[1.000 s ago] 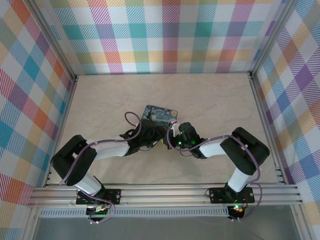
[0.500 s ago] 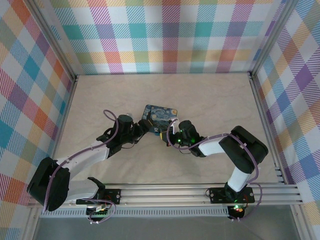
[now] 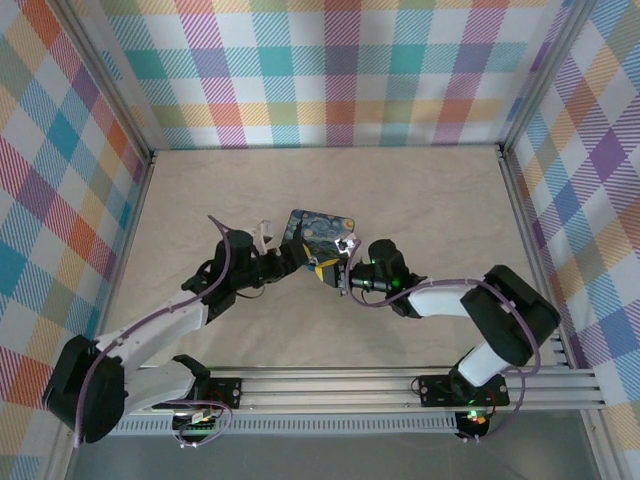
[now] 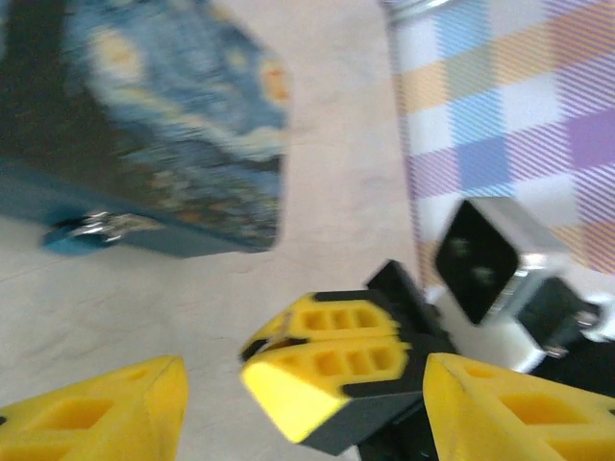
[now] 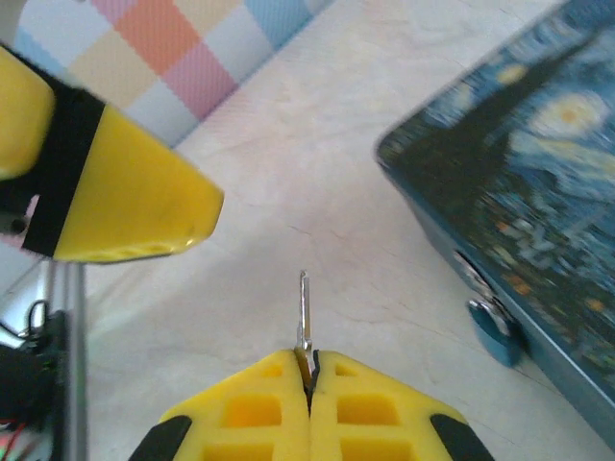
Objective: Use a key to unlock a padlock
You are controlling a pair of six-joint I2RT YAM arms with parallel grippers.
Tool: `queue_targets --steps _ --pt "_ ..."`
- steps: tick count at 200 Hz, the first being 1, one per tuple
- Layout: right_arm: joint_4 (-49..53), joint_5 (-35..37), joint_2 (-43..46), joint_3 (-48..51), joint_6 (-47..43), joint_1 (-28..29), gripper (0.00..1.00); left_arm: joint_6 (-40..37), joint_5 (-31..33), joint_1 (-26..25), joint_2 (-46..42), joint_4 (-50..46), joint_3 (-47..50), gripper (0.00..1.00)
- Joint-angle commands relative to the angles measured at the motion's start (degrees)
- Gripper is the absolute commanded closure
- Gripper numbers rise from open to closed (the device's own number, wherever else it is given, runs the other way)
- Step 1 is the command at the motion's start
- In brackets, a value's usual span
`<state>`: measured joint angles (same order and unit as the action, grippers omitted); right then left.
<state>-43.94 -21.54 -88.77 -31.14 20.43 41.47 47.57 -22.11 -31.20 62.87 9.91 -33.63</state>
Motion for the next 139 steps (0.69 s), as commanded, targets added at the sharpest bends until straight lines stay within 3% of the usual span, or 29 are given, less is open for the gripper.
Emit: queue_targets --steps 1,62,139 --pt "-0.53 -7.45 3.84 -0.09 -2.21 -0.69 1.00 -6.05 -6.67 0.54 -2.75 3.30 -2.08 0.36" --pt "7.34 -11.61 10.88 -3.17 -3.56 -0.74 1.00 -7.35 -11.50 0.40 -2.19 6.02 -2.08 0.50" --pt "4.51 -13.09 9.41 -4.48 -0.79 -0.69 1.00 -7.19 -11.82 -1.52 0.42 8.50 -2.28 0.62"
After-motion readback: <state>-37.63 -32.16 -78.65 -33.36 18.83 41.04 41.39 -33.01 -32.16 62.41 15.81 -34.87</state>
